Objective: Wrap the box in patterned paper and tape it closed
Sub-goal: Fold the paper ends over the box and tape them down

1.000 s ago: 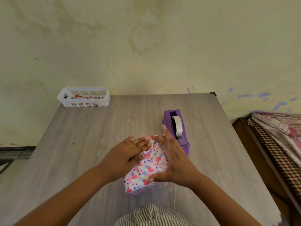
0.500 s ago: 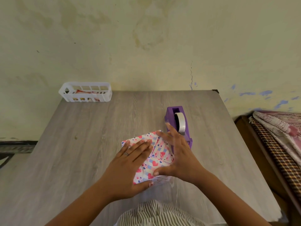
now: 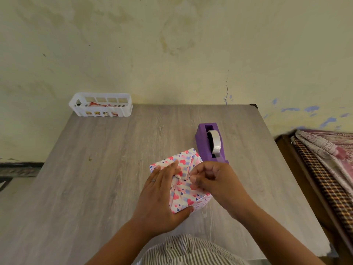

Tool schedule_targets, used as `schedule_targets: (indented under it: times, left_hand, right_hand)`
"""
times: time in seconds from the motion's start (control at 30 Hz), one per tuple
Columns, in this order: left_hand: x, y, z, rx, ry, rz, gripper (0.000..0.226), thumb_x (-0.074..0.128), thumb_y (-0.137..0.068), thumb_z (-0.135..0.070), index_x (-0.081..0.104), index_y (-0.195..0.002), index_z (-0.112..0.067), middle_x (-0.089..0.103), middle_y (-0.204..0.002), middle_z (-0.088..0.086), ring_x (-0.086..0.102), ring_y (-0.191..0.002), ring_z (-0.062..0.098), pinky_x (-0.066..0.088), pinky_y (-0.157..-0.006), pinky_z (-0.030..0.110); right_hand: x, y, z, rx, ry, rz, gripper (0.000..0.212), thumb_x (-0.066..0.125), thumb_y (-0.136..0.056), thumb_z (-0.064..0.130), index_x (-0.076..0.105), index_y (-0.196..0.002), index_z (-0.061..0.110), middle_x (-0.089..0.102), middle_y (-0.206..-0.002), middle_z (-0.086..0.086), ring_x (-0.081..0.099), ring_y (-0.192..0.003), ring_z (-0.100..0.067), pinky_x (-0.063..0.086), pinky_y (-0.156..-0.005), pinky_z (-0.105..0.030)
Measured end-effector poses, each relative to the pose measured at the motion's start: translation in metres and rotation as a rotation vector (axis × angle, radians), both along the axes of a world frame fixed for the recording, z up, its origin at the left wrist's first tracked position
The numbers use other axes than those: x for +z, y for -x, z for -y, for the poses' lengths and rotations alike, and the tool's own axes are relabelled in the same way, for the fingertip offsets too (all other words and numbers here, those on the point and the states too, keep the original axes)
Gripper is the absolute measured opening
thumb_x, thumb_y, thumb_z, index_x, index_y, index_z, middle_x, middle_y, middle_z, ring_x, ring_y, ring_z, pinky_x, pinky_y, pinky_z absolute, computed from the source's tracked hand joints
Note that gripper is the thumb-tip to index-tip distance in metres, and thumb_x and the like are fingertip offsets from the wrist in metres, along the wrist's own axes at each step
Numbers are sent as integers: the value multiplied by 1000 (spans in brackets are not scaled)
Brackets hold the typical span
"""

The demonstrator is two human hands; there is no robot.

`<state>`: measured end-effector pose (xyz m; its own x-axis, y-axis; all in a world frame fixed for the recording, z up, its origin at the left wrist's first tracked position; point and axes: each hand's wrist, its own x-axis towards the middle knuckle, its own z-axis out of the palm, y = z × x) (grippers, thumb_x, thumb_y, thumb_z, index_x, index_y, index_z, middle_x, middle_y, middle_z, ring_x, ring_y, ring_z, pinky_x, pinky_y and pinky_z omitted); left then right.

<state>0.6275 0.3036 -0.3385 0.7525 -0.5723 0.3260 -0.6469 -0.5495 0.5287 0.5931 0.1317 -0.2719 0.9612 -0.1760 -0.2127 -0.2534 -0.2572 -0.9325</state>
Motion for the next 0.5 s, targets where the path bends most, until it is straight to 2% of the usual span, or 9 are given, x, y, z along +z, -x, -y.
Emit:
schedule_targets:
  times: [0.07, 0.1, 0.2, 0.27, 0.37, 0.43, 0.5]
  left_hand:
    - [1, 1, 0, 5, 9, -19, 96, 58, -72, -69, 30, -142, -9, 42, -142, -3, 37, -129, 7, 19, -114, 25]
    - [1, 1, 0, 4, 10, -22, 98, 57, -73, -69, 27, -143, -9, 41, -142, -3, 37, -129, 7, 17, -114, 25]
    - [2, 2, -1, -10, 18, -32, 101, 57, -73, -69, 13, -146, -15, 46, -140, 0, 41, -128, 10, 20, -114, 29]
    - [2, 2, -1, -9, 28, -40, 103, 58, -73, -69, 8, -148, -18, 47, -139, -2, 42, -128, 9, 18, -114, 27]
    - [0, 2, -2, -11, 29, -53, 104, 57, -73, -69, 6, -148, -18, 47, -139, -2, 43, -129, 10, 18, -115, 28]
    - [-1, 3, -2, -9, 28, -50, 103, 55, -74, -70, 6, -148, -19, 46, -141, 0, 43, -129, 12, 18, -115, 29]
    - [-2, 3, -2, -6, 32, -37, 102, 53, -74, -71, 6, -148, -19, 45, -142, 3, 42, -130, 13, 19, -114, 29]
  right_hand:
    - [0, -3, -2, 5, 34, -23, 6, 66, -86, 8, 69, -87, 13, 71, -68, -1, 69, -65, -13, 57, -69, -27]
    - [1, -4, -3, 23, 43, -33, 15, 67, -86, 9, 67, -97, 18, 71, -68, -1, 69, -65, -13, 58, -71, -29]
    - [4, -8, -5, 102, 32, -87, 66, 67, -84, 7, 38, -127, 48, 71, -67, -4, 71, -67, -17, 59, -71, -27]
    - [2, -10, -6, 68, 47, -101, 78, 67, -85, 8, 25, -137, 47, 71, -68, -5, 71, -65, -17, 58, -67, -24]
    - [0, -14, -10, 9, 64, -137, 77, 69, -84, 12, 24, -142, 37, 71, -67, -4, 70, -61, -15, 58, -63, -22]
    - [-1, -18, -14, -28, 130, -167, 71, 72, -82, 16, 29, -135, 32, 70, -68, -3, 68, -58, -12, 57, -62, -22]
    - [-1, -22, -17, -81, 252, -188, 67, 75, -79, 22, 31, -129, 28, 67, -77, 0, 68, -64, -12, 58, -67, -24]
